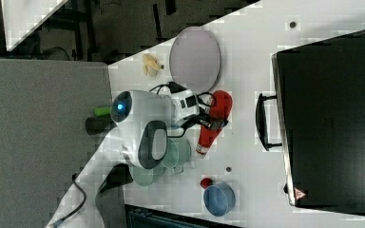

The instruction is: Pick ketchup from strainer and place it on the table

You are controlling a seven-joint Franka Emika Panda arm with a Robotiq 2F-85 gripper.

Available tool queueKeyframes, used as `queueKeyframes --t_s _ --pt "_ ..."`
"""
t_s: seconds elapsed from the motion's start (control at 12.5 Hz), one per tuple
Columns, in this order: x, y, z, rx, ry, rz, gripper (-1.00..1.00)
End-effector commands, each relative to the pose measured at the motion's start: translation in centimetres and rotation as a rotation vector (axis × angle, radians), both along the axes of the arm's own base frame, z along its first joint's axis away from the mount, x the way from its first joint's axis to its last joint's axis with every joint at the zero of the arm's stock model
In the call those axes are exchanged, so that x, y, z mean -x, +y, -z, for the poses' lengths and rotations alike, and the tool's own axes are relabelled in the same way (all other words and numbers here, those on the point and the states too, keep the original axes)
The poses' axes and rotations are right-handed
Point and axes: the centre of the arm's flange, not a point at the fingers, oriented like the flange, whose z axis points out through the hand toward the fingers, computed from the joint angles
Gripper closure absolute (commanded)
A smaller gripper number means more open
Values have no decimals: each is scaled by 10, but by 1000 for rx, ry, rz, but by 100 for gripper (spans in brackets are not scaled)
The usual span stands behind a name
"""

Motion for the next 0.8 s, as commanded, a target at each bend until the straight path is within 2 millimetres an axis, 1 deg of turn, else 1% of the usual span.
queueKeyframes --t_s 0.08,0.16,0.32,0.4,0.48,0.56,0.64,0.8 --pt "-2 49 24 -35 -22 -127 -18" --pt "-1 48 35 -40 -30 -121 -25" --pt "2 44 47 -42 -35 -110 -66" --pt "1 44 44 -39 -44 -111 -87" --pt "0 45 37 -34 -52 -113 -100" --pt "-3 45 25 -26 -64 -114 -100" --pt "-8 45 6 -13 -88 -104 -100" --pt "-22 43 -46 22 -135 -59 -100"
